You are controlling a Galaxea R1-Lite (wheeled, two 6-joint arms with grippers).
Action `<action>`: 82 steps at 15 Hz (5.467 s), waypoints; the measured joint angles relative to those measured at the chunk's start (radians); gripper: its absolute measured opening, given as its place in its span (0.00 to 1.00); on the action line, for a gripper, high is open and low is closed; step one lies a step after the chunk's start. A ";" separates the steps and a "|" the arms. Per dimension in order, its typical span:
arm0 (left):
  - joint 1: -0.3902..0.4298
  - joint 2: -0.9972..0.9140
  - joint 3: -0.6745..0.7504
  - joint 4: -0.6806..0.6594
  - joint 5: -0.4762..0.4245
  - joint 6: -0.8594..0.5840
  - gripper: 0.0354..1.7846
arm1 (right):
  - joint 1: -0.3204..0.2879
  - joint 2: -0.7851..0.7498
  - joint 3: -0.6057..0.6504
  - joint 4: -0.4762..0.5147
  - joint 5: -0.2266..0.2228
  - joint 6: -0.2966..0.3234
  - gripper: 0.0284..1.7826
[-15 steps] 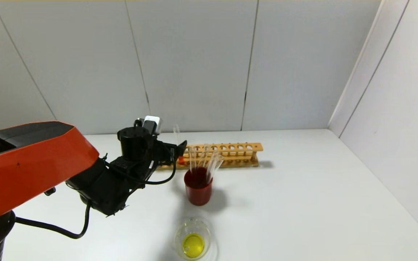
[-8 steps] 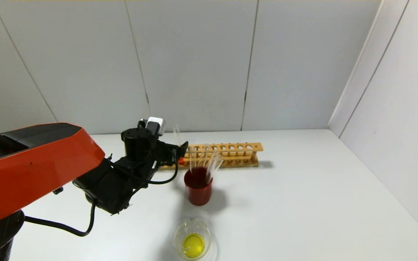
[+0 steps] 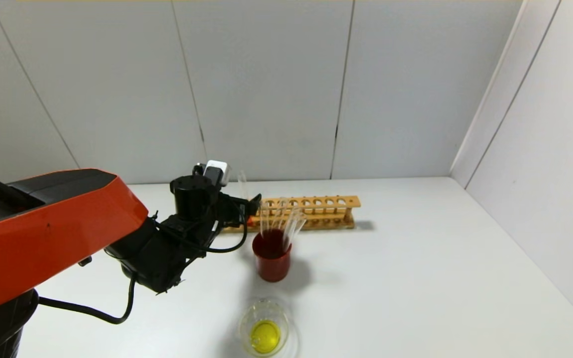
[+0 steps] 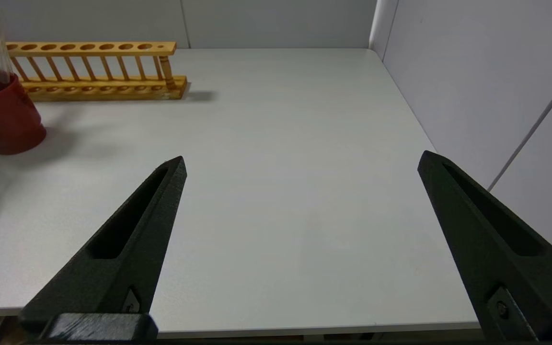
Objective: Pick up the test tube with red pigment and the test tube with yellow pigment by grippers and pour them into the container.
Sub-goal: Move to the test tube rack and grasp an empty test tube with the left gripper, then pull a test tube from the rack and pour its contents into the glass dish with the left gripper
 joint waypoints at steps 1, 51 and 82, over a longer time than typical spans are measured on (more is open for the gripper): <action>-0.004 0.000 -0.001 0.000 0.000 -0.001 0.98 | 0.000 0.000 0.000 0.000 0.000 0.000 0.95; -0.014 -0.300 -0.027 0.162 -0.017 0.131 0.15 | 0.000 0.000 0.000 0.000 0.000 0.000 0.95; -0.085 -1.253 0.477 0.847 -0.016 0.346 0.15 | 0.000 0.000 0.000 0.000 0.000 0.000 0.95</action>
